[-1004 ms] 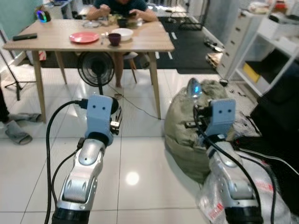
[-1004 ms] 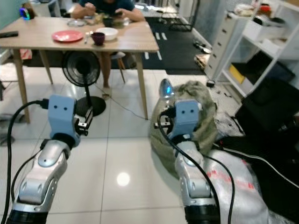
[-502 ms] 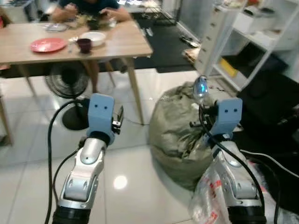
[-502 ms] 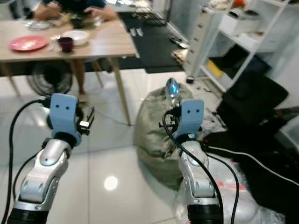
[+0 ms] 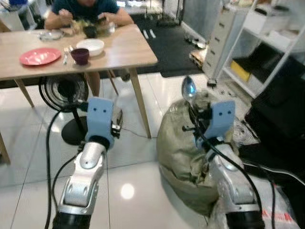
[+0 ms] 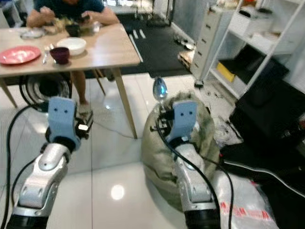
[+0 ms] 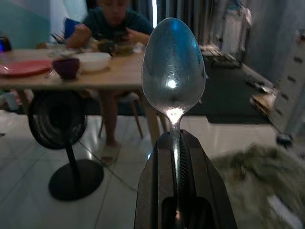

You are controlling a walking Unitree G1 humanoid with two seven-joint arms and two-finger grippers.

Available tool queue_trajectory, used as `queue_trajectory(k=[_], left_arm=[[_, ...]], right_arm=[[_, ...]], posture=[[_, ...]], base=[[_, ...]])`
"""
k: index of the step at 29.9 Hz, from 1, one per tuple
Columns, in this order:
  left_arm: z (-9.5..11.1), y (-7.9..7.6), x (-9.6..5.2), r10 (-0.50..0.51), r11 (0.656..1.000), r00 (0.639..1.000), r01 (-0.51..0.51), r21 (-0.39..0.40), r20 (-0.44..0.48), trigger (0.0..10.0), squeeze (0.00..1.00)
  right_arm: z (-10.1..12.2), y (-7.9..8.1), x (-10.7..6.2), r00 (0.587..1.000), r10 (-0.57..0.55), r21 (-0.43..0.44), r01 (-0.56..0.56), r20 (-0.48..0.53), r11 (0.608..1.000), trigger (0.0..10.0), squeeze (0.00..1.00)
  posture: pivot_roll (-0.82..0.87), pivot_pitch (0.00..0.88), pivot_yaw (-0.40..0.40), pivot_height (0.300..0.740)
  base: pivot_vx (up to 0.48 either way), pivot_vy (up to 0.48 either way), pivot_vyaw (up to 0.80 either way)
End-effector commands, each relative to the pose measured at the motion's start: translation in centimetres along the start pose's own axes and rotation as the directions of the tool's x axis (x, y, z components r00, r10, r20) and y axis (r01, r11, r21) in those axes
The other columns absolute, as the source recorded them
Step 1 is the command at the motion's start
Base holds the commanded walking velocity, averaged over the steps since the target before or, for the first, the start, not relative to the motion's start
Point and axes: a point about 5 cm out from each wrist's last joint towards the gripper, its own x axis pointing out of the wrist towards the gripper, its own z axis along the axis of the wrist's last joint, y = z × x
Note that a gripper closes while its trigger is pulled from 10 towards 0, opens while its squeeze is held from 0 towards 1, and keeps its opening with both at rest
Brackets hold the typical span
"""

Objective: Setting the table

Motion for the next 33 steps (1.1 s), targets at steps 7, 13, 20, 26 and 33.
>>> queue_trajectory(k=[7, 13, 20, 26, 33], left_arm=[[-0.5, 0.7, -0.2, 0.025, 1.0, 1.0, -0.025, 0.018, -0.017, 10.0, 0.0], [-0.5, 0.7, -0.1, 0.025, 1.0, 1.0, -0.025, 0.018, -0.016, 10.0, 0.0], [-0.5, 0.7, -0.1, 0.025, 1.0, 1.0, -0.025, 0.018, -0.016, 10.0, 0.0], [-0.5, 0.7, -0.1, 0.025, 1.0, 1.0, -0.025, 0.018, -0.016, 10.0, 0.0], [-0.4, 0.7, -0.1, 0.023, 1.0, 1.0, -0.022, 0.02, -0.014, 10.0, 0.0]], right_arm=[[0.4, 1.5, 0.2, 0.997, 0.075, 0.02, -0.076, 0.031, 0.997, 10.0, 0.0], [0.3, 1.2, 0.4, 0.998, 0.053, 0.024, -0.054, 0.024, 0.998, 10.0, 0.0], [0.3, 1.2, 0.3, 0.998, 0.053, 0.023, -0.054, 0.024, 0.998, 10.0, 0.0], [0.3, 1.2, 0.3, 0.998, 0.053, 0.023, -0.054, 0.024, 0.998, 10.0, 0.0], [0.1, -0.6, 0.6, 0.996, -0.086, -0.021, 0.086, 0.011, 0.996, 10.0, 0.0]], posture=[[0.04, 0.0, 0.064, 0.74], [0.04, 0.0, 0.061, 0.74], [0.04, 0.0, 0.061, 0.74], [0.04, 0.0, 0.061, 0.74], [0.05, 0.0, 0.062, 0.74]], base=[[0.48, 0.0, 0.8], [0.48, 0.0, 0.22], [0.48, 0.0, 0.0], [0.48, 0.0, 0.0], [0.48, 0.0, 0.0]])
